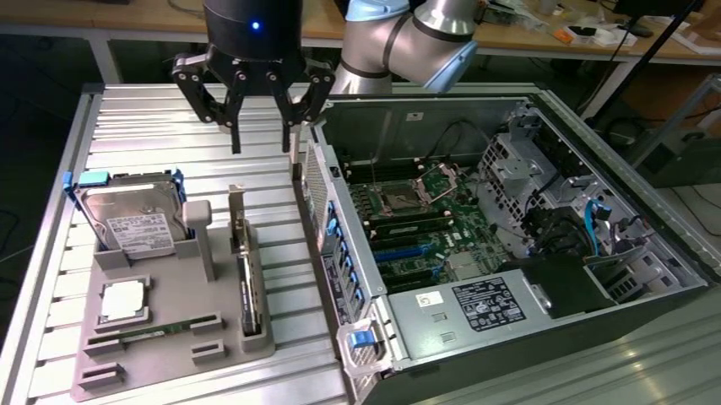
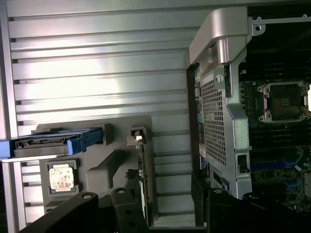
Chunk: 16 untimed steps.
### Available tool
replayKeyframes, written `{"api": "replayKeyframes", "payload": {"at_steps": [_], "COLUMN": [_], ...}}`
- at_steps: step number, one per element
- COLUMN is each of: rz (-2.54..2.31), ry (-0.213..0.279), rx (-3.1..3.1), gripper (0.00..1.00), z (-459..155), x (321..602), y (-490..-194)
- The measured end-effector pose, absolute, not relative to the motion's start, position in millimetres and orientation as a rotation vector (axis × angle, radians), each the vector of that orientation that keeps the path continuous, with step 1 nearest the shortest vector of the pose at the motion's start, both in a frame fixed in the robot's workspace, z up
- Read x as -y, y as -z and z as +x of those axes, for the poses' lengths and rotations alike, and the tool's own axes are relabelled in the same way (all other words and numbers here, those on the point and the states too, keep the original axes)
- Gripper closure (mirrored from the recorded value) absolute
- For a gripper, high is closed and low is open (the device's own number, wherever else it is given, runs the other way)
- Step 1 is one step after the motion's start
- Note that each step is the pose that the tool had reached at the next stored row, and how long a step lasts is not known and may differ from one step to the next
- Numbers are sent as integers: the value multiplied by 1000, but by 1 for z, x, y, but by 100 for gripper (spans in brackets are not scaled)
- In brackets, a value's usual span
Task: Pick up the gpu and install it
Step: 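Pick up the gpu and move the gpu toward the slot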
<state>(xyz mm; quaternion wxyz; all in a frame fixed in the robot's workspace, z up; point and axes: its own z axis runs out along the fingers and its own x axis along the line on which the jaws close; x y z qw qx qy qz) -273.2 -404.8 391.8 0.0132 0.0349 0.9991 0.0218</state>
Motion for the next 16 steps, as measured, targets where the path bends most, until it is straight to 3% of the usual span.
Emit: {"api": "replayKeyframes", "payload": {"at_steps": [16], "rz": [109], "ry": [-67], "rx": [-3111], "gripper": [44], "z": [-275], "x": [406], "y": [-389]}}
